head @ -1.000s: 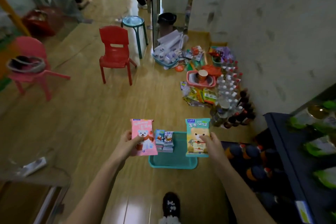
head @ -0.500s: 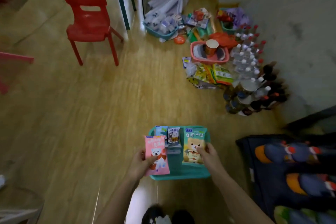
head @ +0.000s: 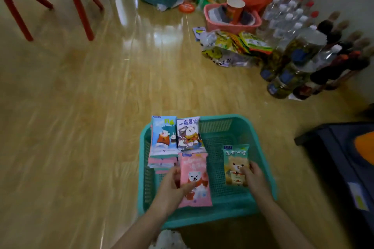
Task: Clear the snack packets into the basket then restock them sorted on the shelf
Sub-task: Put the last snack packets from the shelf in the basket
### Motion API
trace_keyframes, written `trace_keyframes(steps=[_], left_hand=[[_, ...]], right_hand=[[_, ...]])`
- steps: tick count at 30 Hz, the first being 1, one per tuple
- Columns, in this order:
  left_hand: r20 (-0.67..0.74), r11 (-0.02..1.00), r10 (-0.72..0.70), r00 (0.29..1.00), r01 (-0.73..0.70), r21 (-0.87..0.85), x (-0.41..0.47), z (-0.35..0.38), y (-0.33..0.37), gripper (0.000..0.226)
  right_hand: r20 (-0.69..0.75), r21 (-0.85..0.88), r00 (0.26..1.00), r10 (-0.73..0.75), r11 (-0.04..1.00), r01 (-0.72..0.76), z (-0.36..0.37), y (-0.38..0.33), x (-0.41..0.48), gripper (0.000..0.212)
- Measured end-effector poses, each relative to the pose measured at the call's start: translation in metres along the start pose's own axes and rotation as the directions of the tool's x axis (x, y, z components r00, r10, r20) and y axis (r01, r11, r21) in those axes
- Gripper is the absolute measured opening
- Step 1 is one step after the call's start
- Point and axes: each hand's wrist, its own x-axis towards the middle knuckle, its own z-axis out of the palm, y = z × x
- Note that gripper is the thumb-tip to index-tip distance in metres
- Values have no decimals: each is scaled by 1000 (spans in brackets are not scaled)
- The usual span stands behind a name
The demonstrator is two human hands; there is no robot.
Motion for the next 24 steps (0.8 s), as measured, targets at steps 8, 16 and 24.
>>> trace_keyframes(steps=[8,16,24], left_hand=[[86,995,38,996,-46,85,34,35,-46,26],[68,985,-90,994,79,155,70,75,-59,37],[-33,958,-99,995,104,267,111,102,-78,39]], right_hand=[[19,-180,997,-80,980,82,1,39,49,11],[15,-361,994,-104,927,102,-7,52,68,7],[40,-648,978,-207,740,183,-10,55,67,38]])
